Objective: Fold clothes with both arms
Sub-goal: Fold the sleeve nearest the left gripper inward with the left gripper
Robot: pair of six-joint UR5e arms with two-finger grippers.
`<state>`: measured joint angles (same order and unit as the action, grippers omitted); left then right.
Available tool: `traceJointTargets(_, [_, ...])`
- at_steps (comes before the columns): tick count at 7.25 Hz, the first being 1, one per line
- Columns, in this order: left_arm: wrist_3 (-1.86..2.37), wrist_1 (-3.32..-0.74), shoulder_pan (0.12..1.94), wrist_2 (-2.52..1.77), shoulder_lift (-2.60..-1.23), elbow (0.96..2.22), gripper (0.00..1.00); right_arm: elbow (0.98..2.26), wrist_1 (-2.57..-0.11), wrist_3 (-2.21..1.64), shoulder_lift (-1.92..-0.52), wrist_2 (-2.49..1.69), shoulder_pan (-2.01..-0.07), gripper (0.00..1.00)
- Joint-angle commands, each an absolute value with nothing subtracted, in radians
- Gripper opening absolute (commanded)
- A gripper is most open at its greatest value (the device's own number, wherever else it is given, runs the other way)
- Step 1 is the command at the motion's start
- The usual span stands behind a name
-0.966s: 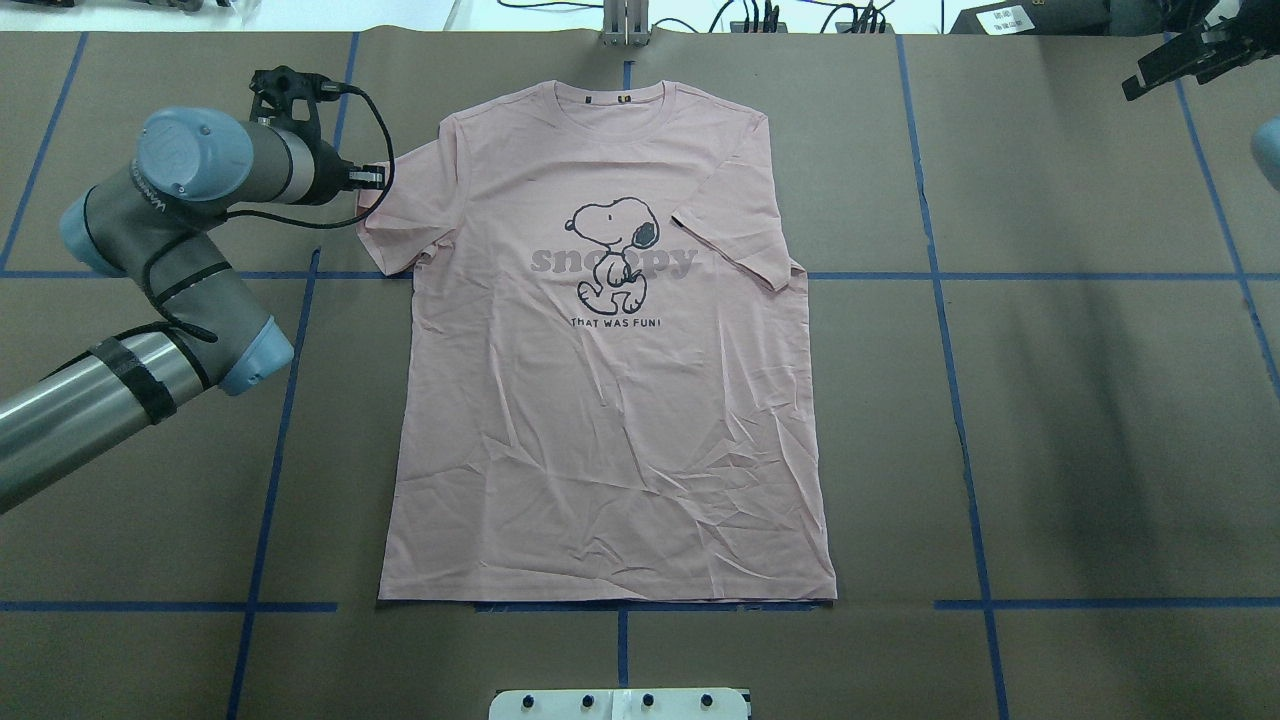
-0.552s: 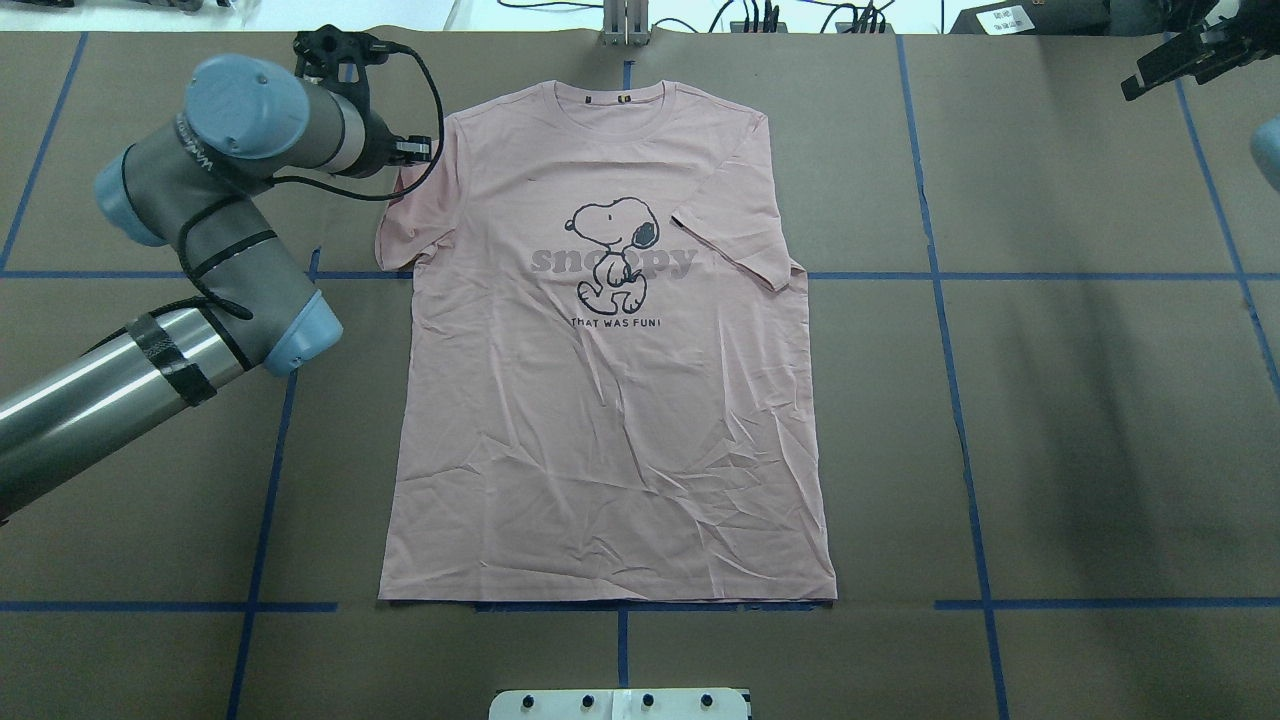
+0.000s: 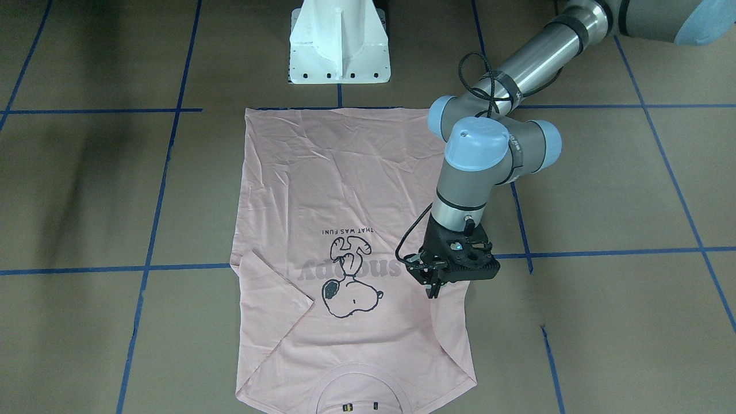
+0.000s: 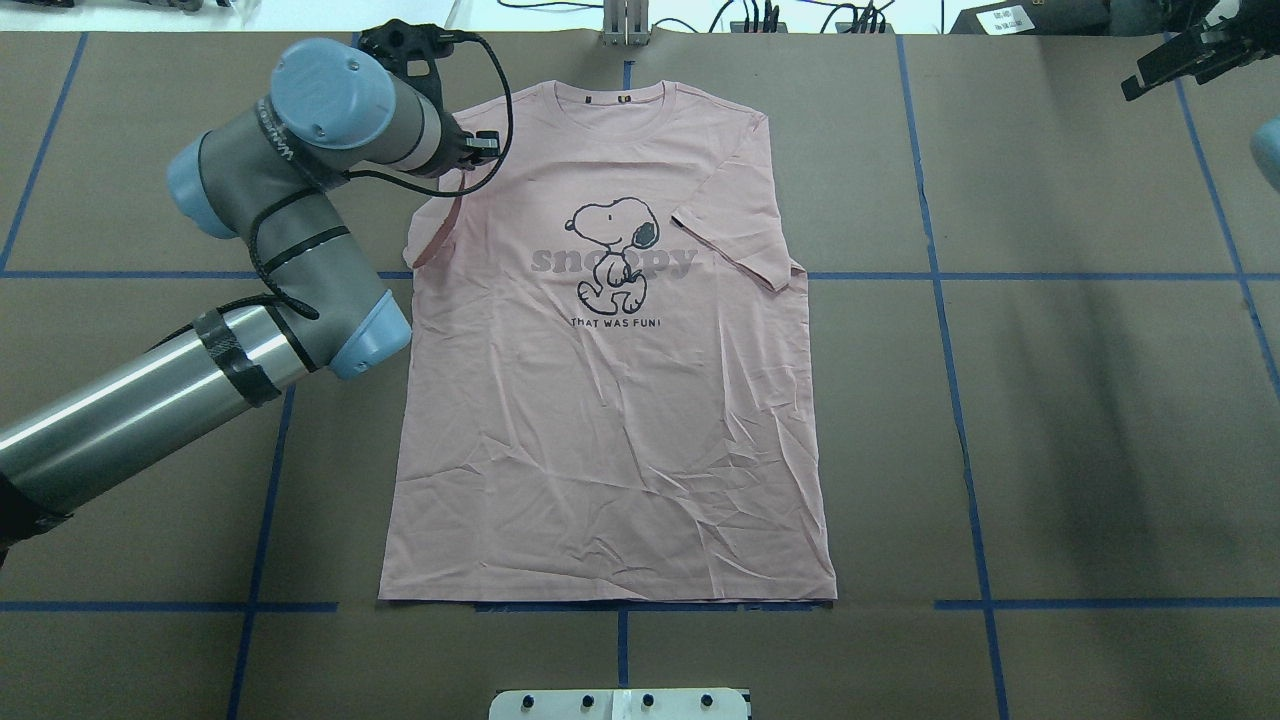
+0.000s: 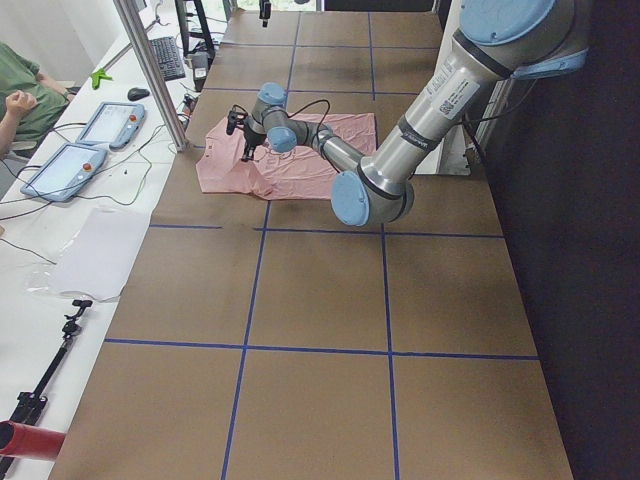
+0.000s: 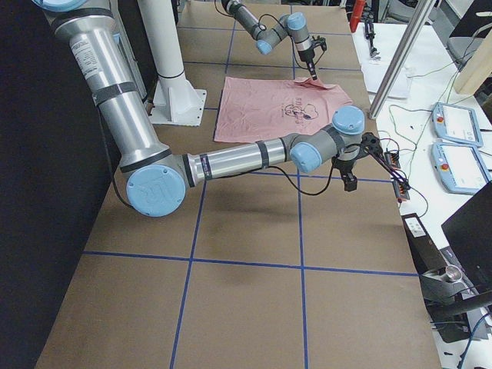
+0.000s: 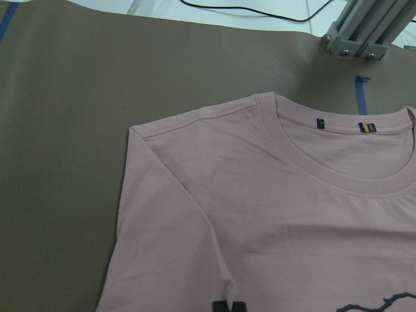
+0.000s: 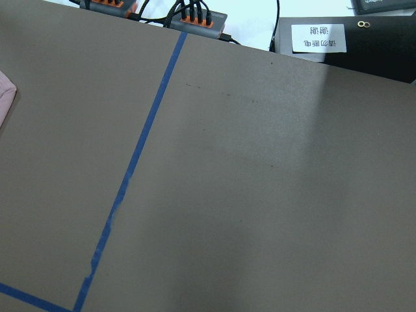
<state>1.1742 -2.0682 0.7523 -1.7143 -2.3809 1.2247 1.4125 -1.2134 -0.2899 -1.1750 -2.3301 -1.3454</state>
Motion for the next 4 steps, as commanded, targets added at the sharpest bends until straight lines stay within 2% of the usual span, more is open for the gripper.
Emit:
traceJointTargets(1, [1.134, -2.068, 0.735, -1.713, -2.425, 1.173, 1.00, 1.414, -1.213, -0.293, -1.175, -2.332, -1.342, 1.00])
traceJointTargets(3, [1.071, -2.062, 0.735, -1.724, -2.389, 1.280, 1.00, 1.457, -1.212, -0.355, -1.193, -2.336, -1.315, 1.00])
traceJointTargets(4, [1.069, -2.034, 0.735, -1.748, -2.332, 1.372, 1.00, 1.554, -1.210, -0.512, -1.227, -2.313, -1.248, 1.00])
